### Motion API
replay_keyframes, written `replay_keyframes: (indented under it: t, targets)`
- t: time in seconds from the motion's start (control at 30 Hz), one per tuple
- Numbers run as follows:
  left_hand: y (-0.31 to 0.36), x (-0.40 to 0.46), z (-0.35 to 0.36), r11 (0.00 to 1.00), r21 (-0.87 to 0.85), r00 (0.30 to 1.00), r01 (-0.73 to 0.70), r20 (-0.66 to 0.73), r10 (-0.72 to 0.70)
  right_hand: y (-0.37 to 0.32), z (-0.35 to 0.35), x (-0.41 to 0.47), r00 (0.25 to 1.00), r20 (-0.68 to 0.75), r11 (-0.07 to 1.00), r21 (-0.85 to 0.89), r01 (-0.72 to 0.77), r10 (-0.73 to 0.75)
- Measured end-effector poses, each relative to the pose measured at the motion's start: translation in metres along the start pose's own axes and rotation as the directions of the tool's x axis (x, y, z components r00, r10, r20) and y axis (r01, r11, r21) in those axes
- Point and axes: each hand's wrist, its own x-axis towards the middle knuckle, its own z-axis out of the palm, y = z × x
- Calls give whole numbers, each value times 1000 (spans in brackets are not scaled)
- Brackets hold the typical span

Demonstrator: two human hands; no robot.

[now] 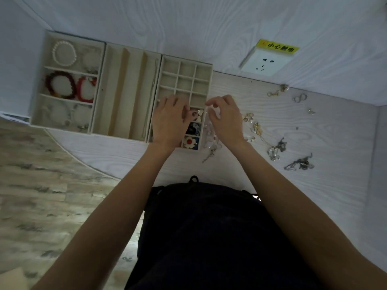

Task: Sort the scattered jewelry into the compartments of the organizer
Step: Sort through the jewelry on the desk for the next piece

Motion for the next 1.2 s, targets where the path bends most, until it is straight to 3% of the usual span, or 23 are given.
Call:
replay_keyframes:
  t: [0.1, 0.23, 0.37, 0.63, 0.73, 0.83, 1.0, 1.07, 1.2]
  targets:
    - [-11, -5, -2, 987, 72, 990, -144, 9, 143, 6, -7, -8, 982, -53, 972, -162, 169, -179]
    - [-17, -9, -4, 937, 159, 947, -309, 146, 288, 8, -1, -8, 929, 31, 883, -301, 360, -368]
    - [-16, -11, -3, 887, 229, 911, -400, 209, 357, 5, 6, -3, 909, 101, 814, -413, 409, -405]
    - [-10, -9, -9, 842, 300, 885, -448, 278, 373, -11, 2, 22, 828, 161, 685, -490, 539, -537]
    - [-9, -7, -10, 823, 324, 875, -466, 305, 375, -19, -1, 30, 798, 299, 585, -555, 592, -523]
    - [-9, -8, -7, 814, 347, 876, -465, 312, 368, -26, 0, 32, 816, 424, 569, -585, 577, -392]
    - [-8, -12, -6, 797, 390, 882, -462, 294, 368, -42, 4, 25, 912, 348, 658, -638, 400, -217]
    - [-8, -13, -5, 804, 384, 889, -454, 259, 378, -38, 7, 22, 922, 346, 615, -693, 376, -174]
    - [-7, -14, -3, 824, 366, 900, -432, 232, 369, -39, 11, 14, 956, 216, 668, -685, 292, -198]
